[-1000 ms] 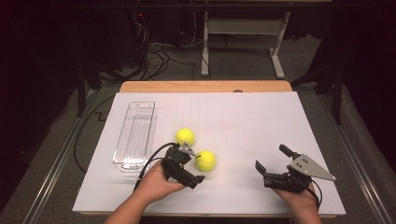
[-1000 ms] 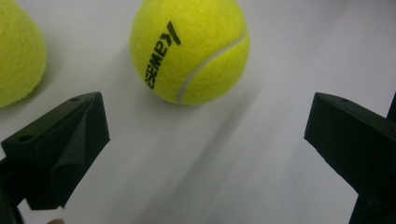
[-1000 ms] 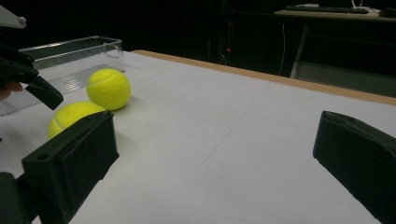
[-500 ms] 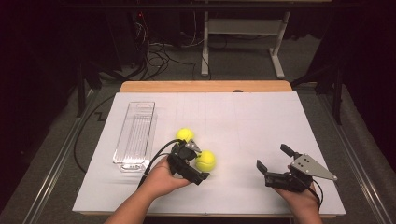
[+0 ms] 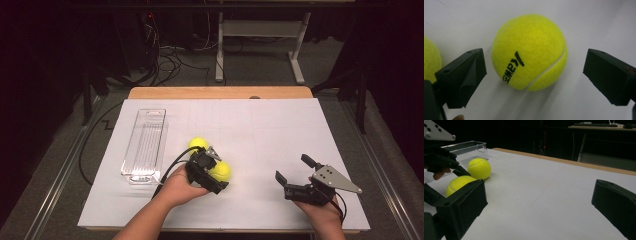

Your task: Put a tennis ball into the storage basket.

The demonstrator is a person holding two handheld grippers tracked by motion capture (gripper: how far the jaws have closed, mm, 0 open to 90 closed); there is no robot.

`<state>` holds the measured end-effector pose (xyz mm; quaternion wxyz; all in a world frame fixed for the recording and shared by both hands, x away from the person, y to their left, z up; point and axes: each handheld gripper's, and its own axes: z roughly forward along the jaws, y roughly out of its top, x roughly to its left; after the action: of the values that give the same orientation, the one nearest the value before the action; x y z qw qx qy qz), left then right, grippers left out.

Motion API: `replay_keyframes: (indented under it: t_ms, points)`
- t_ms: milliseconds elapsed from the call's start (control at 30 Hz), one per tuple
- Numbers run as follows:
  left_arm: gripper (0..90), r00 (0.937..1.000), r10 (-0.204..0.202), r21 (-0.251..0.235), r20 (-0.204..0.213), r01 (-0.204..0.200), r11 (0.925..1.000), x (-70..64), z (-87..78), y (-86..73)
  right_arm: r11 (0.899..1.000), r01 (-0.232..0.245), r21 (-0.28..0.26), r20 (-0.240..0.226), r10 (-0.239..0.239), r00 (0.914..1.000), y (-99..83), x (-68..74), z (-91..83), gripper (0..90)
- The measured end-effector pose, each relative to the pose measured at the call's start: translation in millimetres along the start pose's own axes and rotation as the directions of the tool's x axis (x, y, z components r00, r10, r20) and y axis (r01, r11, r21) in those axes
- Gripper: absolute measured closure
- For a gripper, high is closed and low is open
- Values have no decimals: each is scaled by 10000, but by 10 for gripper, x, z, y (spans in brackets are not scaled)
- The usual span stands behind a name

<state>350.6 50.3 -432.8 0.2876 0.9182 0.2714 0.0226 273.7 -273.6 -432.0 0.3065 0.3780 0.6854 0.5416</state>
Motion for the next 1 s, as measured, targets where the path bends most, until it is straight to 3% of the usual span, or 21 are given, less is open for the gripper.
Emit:
replay_keyframes:
  t_ms: [333, 633, 800, 1000]
  points:
    - [124, 9999, -105, 78, -13, 105, 9999, 38, 86, 21, 10000, -43, 5, -17, 43, 10000, -5, -6, -5, 3]
    - [154, 9994, 191, 260, -276, -184, 9995, -12, 97, 91, 10000, -18, -77, -45, 18, 10000, 3, -9, -10, 3]
    - [237, 9972, 437, 378, -600, -415, 9984, -23, 104, 93, 9999, -26, -155, -39, 25, 10000, 12, -11, -26, 3]
    - [269, 9988, 166, 337, -451, -151, 9993, 6, 98, 91, 9999, -35, -151, -30, 34, 10000, 12, -18, -31, 3]
